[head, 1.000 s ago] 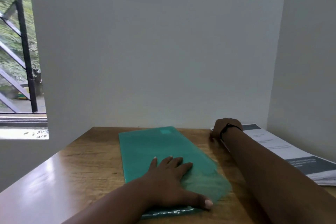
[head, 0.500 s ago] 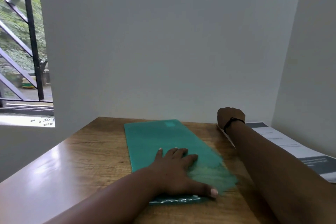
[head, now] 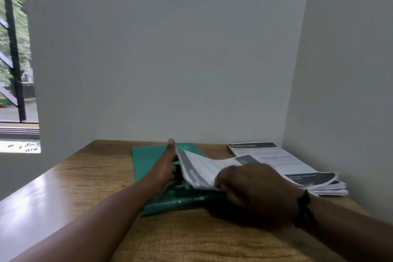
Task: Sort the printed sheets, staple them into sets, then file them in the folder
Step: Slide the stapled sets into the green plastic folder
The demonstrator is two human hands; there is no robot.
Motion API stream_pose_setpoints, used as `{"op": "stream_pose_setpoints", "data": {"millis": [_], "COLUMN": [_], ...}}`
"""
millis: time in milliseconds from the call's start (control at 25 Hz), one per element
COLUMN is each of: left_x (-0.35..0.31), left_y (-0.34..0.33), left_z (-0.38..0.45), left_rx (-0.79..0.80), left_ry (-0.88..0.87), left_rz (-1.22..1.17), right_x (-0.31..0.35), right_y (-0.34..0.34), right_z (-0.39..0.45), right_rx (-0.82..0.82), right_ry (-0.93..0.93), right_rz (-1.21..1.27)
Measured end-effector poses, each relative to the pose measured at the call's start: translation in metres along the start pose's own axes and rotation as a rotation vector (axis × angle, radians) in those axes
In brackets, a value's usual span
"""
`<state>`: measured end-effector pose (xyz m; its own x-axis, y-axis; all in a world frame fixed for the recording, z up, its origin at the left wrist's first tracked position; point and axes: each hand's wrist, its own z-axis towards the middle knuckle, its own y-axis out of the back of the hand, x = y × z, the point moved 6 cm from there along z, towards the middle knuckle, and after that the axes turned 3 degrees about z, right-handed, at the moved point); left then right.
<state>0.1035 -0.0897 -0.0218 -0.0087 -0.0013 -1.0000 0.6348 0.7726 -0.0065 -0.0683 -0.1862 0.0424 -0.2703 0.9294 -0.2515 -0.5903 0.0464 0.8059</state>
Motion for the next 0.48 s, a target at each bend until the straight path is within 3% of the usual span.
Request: {"op": "stream_pose_setpoints", "data": {"millis": [40,120,200,360,480], "left_x": [0.002,0.001,-0.001,-0.009,-0.013], "left_y": [0.005,0.012,0.016,0.032,0.049], "left_z": [0.001,-0.002,-0.009,-0.014,-0.018], "left_rx": [-0.014,-0.076,-0.194,-0.372,-0.499], "left_ry": [0.05,0.08,0.081,0.021,-0.04], "left_rz": [-0.126,-0.104,-0.035,-0.213,-0.354], "right_x": [0.013,0.025,0.019,-0.024,-0.058], "right_y": [-0.004,-0.014,-0.018,-0.013,-0.013], "right_z": [-0.014,-0.037,-0.044,-0.03,-0.011], "right_rx": [0.017,0.008,-0.014,-0.124,-0.168], "right_ry": [0.124,0.328,0.354,0.062,-0.315], "right_rz": [0.004,-0.011,-0.028,-0.096,-0.018]}}
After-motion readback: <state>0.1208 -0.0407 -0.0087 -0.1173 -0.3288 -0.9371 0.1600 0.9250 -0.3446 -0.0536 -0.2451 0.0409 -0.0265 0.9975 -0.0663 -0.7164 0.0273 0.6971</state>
